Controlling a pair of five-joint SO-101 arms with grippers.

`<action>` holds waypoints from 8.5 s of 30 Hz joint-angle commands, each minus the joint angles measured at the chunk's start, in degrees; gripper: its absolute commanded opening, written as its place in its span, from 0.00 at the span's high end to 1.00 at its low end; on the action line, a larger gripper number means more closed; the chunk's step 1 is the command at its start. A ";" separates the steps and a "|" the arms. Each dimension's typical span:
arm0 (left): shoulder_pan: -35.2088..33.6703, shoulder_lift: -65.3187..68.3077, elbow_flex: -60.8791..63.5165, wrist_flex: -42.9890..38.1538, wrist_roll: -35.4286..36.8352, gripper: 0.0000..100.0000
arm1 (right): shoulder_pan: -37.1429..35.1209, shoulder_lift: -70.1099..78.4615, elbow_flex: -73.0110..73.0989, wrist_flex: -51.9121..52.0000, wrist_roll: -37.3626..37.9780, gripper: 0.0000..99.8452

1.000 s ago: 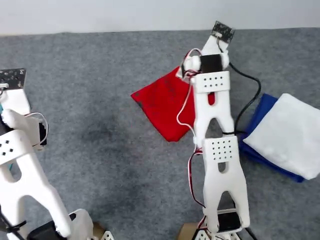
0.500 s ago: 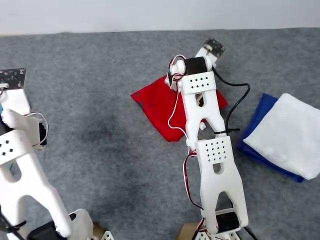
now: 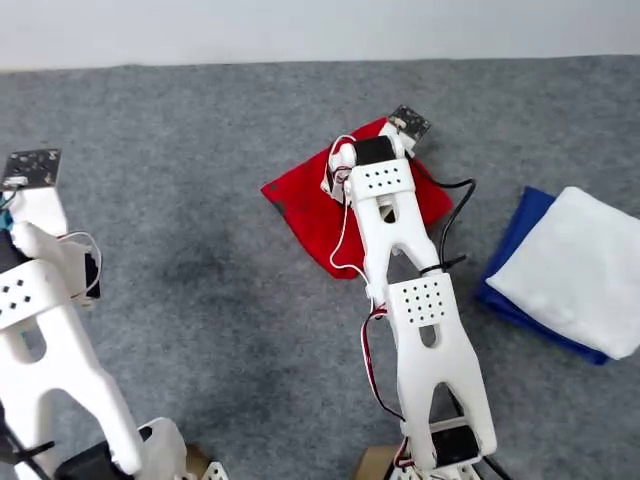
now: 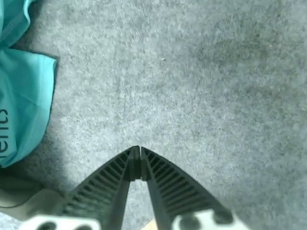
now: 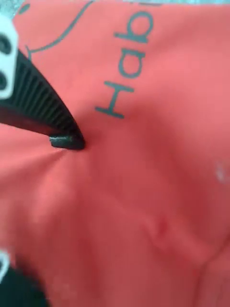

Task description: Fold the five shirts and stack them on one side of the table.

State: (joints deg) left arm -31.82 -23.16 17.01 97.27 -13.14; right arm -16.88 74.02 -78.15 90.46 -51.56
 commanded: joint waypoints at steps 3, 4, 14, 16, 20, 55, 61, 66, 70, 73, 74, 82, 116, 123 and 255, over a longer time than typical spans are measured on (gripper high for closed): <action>-0.09 -1.76 -0.22 -0.97 -0.53 0.99 | 0.13 1.36 -0.70 -0.13 0.88 0.90; -0.09 -1.76 -0.22 -0.88 -0.53 0.99 | 0.22 1.36 -0.88 0.31 0.88 0.96; 0.09 -1.76 -0.31 -0.79 -0.53 0.99 | 2.95 -2.33 -14.24 12.53 10.99 0.99; 0.09 -1.85 -0.31 -0.79 -0.53 0.99 | 4.62 -3.21 -17.41 12.53 13.80 0.99; 0.00 -1.85 -0.40 -0.62 -0.53 0.99 | 7.52 -7.16 -17.76 12.62 18.99 0.99; -0.09 -1.85 -3.47 2.29 -0.26 0.99 | 35.30 -63.34 38.86 12.35 51.69 0.99; 0.18 -1.85 -3.47 2.29 0.00 0.99 | 40.40 -63.25 38.95 12.26 56.26 0.99; 0.18 -1.93 -3.47 2.29 0.00 0.99 | 42.51 -60.53 38.95 12.09 58.29 0.99; 0.18 -1.93 -3.47 2.29 0.00 0.99 | 43.82 -56.92 38.95 10.15 58.46 0.99; 0.09 -1.93 -3.47 2.29 0.00 0.99 | 42.51 -56.22 38.33 9.89 58.37 0.99; 0.09 -1.93 -3.47 2.29 0.00 0.99 | 41.54 -56.40 37.54 10.33 58.20 0.99; -0.09 -1.93 -3.47 3.08 0.00 0.99 | 37.32 -56.75 36.84 9.89 58.02 0.99; 0.18 -1.85 -3.12 2.99 0.00 0.99 | 50.59 -45.32 28.92 12.00 67.78 0.55; 0.09 -1.85 -3.12 3.08 0.00 0.99 | 47.16 -48.92 28.66 12.44 67.78 0.72; 26.29 -23.47 -20.62 -27.60 13.19 1.00 | 53.41 -97.54 92.92 12.53 68.13 0.96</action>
State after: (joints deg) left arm -21.98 -43.82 -2.77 71.43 -4.26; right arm 36.13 -20.13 15.38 100.57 16.84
